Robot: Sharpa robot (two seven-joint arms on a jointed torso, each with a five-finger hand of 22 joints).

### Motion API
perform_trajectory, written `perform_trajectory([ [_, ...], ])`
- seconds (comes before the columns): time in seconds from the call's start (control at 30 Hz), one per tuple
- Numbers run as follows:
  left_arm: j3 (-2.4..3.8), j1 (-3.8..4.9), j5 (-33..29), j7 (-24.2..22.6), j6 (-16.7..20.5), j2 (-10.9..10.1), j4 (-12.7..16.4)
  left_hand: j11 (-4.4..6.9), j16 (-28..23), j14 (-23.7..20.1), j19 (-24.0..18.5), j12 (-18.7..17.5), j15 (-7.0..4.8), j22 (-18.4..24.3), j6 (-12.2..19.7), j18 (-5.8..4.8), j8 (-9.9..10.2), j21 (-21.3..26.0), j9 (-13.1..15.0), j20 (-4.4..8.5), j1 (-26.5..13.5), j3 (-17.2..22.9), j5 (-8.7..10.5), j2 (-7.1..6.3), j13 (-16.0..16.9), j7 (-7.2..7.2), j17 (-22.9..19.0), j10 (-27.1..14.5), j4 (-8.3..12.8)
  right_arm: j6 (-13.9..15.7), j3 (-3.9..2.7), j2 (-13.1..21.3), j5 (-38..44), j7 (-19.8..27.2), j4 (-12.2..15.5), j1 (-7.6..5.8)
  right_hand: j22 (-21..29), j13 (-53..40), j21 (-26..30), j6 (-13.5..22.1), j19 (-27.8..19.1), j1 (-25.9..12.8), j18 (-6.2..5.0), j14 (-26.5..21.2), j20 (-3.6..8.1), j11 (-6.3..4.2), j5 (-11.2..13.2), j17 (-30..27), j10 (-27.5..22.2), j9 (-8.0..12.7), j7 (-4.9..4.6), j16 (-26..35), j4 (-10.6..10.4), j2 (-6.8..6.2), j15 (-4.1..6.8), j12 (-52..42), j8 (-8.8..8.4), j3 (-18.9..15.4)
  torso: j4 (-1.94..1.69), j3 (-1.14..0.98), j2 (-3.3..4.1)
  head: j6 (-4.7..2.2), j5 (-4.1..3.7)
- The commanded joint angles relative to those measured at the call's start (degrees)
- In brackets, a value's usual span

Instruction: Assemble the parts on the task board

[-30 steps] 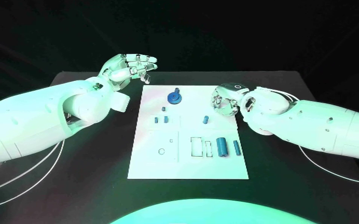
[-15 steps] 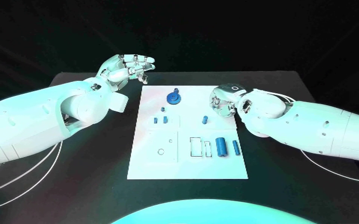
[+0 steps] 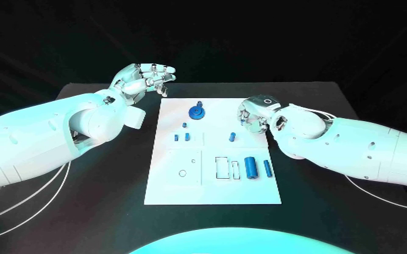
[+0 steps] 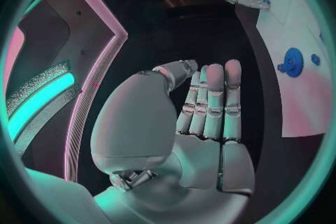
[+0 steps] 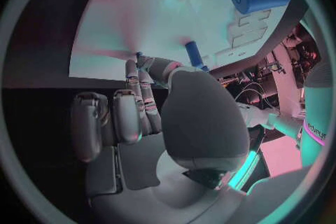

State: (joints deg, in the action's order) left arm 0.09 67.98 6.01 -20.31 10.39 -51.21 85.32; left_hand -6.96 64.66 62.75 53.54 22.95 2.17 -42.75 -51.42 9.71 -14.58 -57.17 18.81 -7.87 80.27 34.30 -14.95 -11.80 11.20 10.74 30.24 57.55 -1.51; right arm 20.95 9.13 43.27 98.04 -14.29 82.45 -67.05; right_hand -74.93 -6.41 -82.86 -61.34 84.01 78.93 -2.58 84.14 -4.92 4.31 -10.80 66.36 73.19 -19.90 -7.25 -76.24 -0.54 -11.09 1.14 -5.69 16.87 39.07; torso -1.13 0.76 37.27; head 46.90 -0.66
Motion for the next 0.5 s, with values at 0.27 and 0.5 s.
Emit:
perform_trajectory([
  [0.27,0.05,0.04,0.15,-0.21,0.03,-0.01,-0.14,0.11,-0.37,-0.27,-0.25,0.30,0.18,0.12,0.04,0.91,-0.19,0.40,0.05,0.11,0.00,-0.28,0.01,0.50,0.07,0.26,-0.11,-0.25,-0.06,4.69,-0.23,1.01,-0.43,0.44,1.60,-0.47,-12.71,0.00,-0.17,-0.47,3.59,-0.48,1.07,1.82,0.54,-1.33,-0.32,-0.09,1.95,-0.24,0.06,-0.09,0.30,0.02,0.37,-0.22,0.48,0.17,0.00,0.01,-0.04,0.01,0.11],
  [0.5,0.05,0.04,0.15,-0.21,-0.02,-0.02,-0.30,0.11,-0.37,-0.27,-0.25,0.30,0.18,0.12,0.04,0.91,-0.19,0.40,0.05,0.11,0.00,-0.28,0.01,0.50,0.07,0.26,-0.11,-0.25,-0.06,5.45,-0.44,2.51,-2.09,0.77,3.62,-0.78,-12.74,-0.01,-0.23,-0.55,3.61,-0.64,1.09,1.82,0.55,-1.35,-0.28,-0.08,2.05,-0.31,0.08,-0.12,0.38,-0.03,0.39,-0.18,0.52,0.21,-0.02,0.01,0.01,-0.04,0.30],
])
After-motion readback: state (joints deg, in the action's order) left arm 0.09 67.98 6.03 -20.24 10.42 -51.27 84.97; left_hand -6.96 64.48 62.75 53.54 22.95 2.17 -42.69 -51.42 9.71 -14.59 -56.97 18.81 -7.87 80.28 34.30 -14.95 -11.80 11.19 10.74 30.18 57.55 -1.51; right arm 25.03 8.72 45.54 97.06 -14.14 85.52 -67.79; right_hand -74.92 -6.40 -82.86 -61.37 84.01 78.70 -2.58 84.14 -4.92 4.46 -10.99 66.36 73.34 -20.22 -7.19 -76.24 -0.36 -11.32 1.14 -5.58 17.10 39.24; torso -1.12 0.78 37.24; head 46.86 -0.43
